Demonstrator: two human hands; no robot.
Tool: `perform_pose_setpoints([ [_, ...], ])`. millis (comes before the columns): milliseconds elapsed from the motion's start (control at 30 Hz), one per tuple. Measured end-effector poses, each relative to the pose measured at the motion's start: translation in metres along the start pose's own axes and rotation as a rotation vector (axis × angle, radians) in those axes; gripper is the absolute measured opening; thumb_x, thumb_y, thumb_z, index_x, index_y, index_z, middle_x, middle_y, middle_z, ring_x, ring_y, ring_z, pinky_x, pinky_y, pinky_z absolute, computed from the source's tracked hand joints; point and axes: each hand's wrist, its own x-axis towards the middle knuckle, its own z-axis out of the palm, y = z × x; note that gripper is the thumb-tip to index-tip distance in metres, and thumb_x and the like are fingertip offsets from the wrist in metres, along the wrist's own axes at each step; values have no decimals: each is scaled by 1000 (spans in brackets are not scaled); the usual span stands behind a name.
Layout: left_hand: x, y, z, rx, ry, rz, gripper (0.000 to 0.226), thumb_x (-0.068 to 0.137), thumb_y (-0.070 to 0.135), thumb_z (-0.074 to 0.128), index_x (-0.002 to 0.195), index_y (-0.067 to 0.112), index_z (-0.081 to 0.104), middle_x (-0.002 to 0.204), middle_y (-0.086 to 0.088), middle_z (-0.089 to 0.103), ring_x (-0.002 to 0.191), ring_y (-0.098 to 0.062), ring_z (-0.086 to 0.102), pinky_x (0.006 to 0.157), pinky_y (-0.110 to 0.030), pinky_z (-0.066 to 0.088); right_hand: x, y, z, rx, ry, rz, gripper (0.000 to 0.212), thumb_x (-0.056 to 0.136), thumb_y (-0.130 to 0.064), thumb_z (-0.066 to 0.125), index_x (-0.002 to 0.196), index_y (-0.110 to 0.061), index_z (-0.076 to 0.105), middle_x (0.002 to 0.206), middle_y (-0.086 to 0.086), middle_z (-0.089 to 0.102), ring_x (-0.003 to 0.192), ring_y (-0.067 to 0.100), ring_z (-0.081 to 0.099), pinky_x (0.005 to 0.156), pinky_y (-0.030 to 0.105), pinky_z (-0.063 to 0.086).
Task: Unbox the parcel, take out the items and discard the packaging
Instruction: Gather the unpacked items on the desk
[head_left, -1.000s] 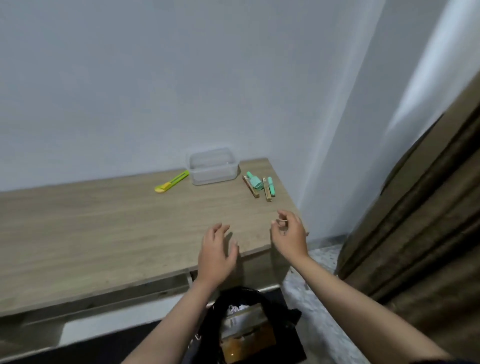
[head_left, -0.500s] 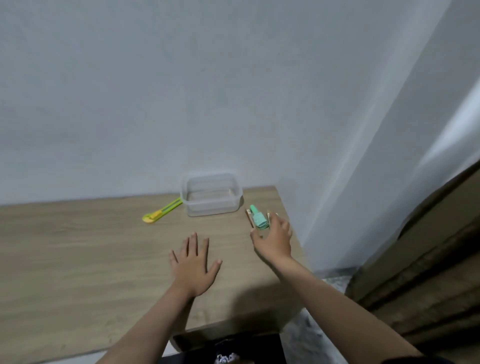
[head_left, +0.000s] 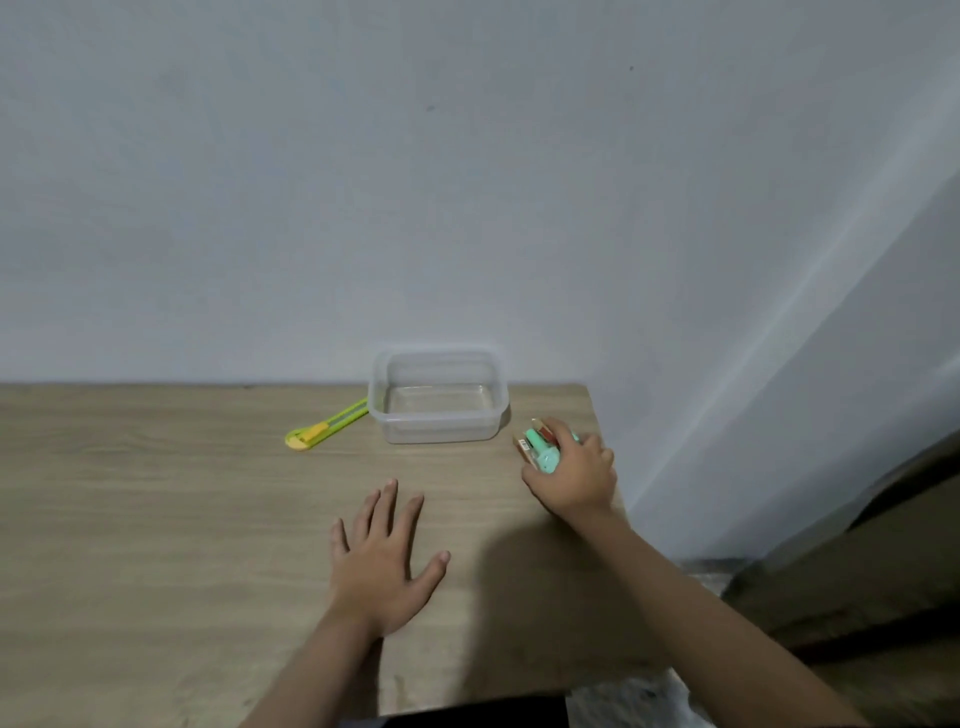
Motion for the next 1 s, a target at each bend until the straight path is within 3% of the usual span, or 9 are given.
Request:
perform_pose_setpoints([
  [167,0,1,1,-43,40,10,77,74,74,31,143,40,23,158,8,7,145,-18,6,112,-57,9,5,6,-13,174,-58,-57,71,58,-39,68,124,-48,42,104,2,54,99,21,56,77,28,45],
  [367,-2,1,2,-32,85,14,75,74,72,37,140,40,31,157,7,16,144,-18,15,109,-59,16,1,-4,-36,348,-59,-152,83,51,-34,73,125,-50,37,109,-12,60,96,10,60,83,32,54],
  [533,-1,1,6,-34,106,15,73,72,72,43,137,40,37,155,7,24,141,-17,21,106,-59,22,9,-53,-73,453,-123,-350,81,57,-18,81,123,-48,44,105,-26,58,93,-4,60,69,7,48],
  [767,0,0,8,-30,69,5,75,69,73,47,136,41,37,154,6,26,139,-12,16,104,-58,27,63,-131,-63,298,-298,-584,82,55,-26,81,126,-44,44,117,-14,60,101,11,59,86,29,51],
  [933,1,-1,7,-22,87,12,75,71,75,44,138,45,30,156,9,19,140,-9,8,106,-56,22,89,-148,-18,191,-538,-593,83,55,-26,83,129,-38,46,123,-14,57,109,8,54,92,25,45],
  [1000,2,-2,4,-3,63,18,75,69,75,46,136,43,35,153,5,28,138,-12,17,100,-57,32,93,-143,-2,164,-586,-576,82,57,-24,83,130,-34,47,125,-11,57,112,9,54,94,23,44],
])
